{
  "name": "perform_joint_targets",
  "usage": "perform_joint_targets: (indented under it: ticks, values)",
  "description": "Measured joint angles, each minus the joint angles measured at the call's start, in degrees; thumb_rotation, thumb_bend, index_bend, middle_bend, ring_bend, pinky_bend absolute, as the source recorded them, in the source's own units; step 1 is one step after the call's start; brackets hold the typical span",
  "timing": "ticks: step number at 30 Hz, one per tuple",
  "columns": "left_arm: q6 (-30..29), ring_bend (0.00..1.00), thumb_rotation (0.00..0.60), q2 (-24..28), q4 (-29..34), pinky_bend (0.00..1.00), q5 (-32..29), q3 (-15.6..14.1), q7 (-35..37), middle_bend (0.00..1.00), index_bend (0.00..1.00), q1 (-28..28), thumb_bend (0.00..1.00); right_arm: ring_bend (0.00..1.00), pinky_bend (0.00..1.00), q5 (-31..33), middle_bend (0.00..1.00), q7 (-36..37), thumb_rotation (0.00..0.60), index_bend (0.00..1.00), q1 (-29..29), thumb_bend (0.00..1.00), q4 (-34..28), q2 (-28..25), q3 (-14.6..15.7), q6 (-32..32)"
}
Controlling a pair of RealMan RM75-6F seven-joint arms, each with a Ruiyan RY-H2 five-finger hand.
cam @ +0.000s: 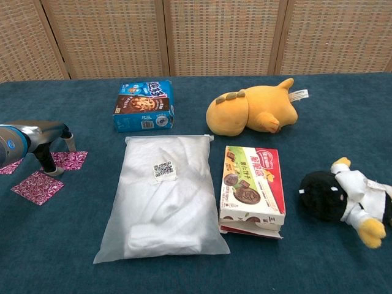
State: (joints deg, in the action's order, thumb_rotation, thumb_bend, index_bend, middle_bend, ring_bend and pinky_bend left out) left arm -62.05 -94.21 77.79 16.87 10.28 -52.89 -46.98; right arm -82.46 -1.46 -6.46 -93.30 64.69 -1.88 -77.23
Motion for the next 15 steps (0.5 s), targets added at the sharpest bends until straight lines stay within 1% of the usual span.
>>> perform_joint_targets:
  ticks: [11,15]
  values:
    - [0.0,0.0,0.6,-0.1,-0.1,0.0,-0.4,-0.3,-0.6,0.0,0.34,0.1,0.36,0.0,0.0,-0.1,0.0,0.4,0.6,0.0,0.0,0.0,0.1,-0.1,0.0,-0.1]
    - [0.0,0.0,0.6,0.0,0.1,0.0,-0.1,-0.3,-0.4,0.0,0.37,0.2,0.37,0.0,0.0,-0.2,0.0,0.4,0.6,0.0,0.0,0.0,0.1,-0.1,0.0,-0.1]
